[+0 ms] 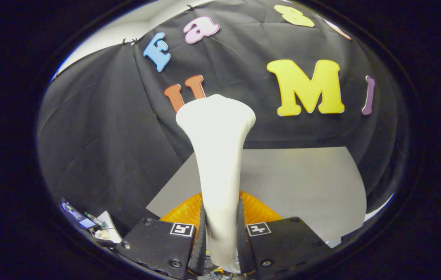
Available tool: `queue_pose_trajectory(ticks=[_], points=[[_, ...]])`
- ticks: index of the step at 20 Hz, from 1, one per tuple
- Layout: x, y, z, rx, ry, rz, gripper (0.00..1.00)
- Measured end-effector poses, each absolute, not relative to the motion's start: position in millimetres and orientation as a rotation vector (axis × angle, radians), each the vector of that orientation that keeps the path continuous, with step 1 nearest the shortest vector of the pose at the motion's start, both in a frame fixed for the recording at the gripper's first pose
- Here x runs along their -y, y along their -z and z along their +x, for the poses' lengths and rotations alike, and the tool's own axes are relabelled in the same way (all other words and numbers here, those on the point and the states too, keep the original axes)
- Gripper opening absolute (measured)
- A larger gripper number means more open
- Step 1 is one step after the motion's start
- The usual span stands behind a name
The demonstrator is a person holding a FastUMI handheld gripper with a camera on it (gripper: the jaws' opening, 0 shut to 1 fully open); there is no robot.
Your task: Iron the clothes twice with a garment steamer, once on the left side and once on the right side.
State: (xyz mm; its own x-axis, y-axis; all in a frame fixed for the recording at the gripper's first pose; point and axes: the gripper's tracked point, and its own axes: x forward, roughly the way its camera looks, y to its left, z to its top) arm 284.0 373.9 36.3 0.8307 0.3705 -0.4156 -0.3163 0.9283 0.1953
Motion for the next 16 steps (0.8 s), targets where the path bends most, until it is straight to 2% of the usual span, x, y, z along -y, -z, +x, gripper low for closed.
queue_pose_trajectory(ticks=[8,16], points=[[-308,-69,203,-0.381,-0.374,0.246,0.36],[-178,-94,132,-0.275,-0.202,0.343,0.36]])
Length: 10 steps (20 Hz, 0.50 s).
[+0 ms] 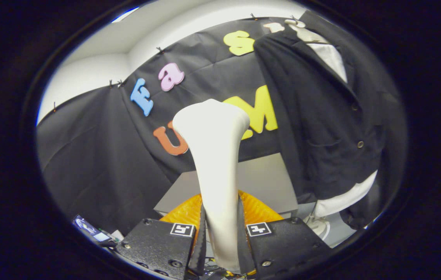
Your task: Iron the clothes twice with a garment steamer, once on the left side and once on the right side.
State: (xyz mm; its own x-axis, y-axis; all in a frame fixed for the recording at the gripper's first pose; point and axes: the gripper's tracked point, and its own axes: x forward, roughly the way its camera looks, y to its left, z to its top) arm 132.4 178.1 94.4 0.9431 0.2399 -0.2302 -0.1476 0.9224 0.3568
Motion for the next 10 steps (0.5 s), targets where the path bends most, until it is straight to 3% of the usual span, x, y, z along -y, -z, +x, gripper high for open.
queue_pose_trajectory(ticks=[10], points=[[2,-166,87,-0.039,0.011,0.409,0.36]])
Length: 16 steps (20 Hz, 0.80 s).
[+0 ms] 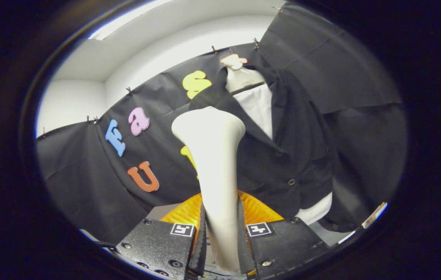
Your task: Iron the clothes twice with a garment steamer, once on the left side and once on the right side.
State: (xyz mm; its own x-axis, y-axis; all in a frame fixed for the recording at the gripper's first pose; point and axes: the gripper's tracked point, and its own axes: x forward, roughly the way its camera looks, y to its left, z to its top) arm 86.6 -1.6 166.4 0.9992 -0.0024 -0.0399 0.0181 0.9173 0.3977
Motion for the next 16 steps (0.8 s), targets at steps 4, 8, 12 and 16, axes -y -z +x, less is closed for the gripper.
queue_pose_trajectory(ticks=[4,8,12,16], points=[[51,-202,89,0.039,0.052,0.367,0.36],[79,-239,100,0.108,0.062,0.329,0.36],[100,-273,116,0.191,0.131,0.264,0.36],[106,-299,133,0.272,0.197,0.205,0.36]])
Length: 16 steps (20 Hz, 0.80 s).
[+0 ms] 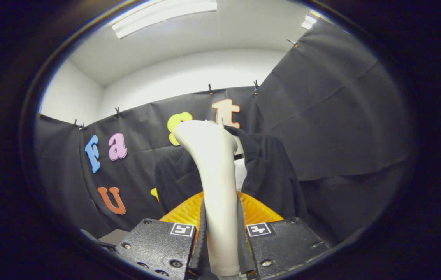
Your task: Iron the clothes twice with a garment steamer, once on the left side and once on the right side.
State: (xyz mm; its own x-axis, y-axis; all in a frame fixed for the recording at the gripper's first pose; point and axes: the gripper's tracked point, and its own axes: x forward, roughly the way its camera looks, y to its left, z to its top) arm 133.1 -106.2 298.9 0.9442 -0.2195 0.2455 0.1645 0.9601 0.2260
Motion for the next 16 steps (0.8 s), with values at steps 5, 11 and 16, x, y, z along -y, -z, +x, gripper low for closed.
queue_pose_trajectory(ticks=[5,11,16], points=[[105,-316,162,0.346,0.274,0.143,0.36],[89,-316,195,0.398,0.349,0.048,0.36],[67,-310,207,0.447,0.406,-0.08,0.36]])
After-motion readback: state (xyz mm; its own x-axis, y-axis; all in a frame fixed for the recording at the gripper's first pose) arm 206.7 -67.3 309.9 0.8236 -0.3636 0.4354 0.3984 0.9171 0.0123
